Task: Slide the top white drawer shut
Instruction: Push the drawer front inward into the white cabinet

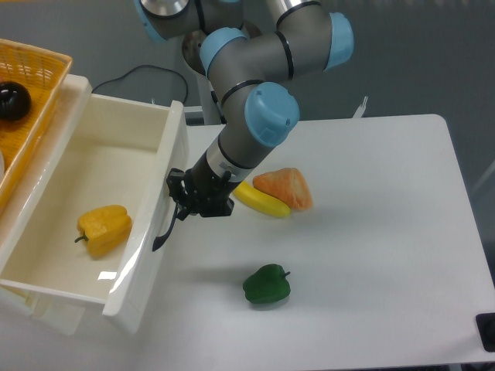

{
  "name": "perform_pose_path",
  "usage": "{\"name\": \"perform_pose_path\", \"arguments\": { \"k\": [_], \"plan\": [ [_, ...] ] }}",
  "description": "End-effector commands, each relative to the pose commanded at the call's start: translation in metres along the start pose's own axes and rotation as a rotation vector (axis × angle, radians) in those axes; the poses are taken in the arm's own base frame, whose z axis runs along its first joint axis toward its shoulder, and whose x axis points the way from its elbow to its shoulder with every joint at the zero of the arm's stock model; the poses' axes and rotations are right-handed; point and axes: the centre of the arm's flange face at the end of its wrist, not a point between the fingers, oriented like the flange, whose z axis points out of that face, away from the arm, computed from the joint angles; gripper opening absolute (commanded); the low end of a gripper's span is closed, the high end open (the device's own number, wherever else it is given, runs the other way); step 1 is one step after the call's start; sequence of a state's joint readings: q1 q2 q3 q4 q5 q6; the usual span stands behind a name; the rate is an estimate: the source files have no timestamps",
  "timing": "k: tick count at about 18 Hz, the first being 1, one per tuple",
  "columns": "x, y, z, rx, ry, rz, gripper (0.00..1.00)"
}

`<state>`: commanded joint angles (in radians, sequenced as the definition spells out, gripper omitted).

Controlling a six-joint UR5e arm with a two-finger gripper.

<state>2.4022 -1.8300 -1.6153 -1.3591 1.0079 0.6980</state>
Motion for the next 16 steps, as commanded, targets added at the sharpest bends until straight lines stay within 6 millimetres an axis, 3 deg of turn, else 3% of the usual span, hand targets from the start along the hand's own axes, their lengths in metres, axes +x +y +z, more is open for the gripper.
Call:
{"name": "perform_pose_path", "arguments": {
  "k": [16],
  "plan": [
    [0.021, -0.002, -0.005, 0.019, 0.038, 0.01, 0.03]
  ]
}}
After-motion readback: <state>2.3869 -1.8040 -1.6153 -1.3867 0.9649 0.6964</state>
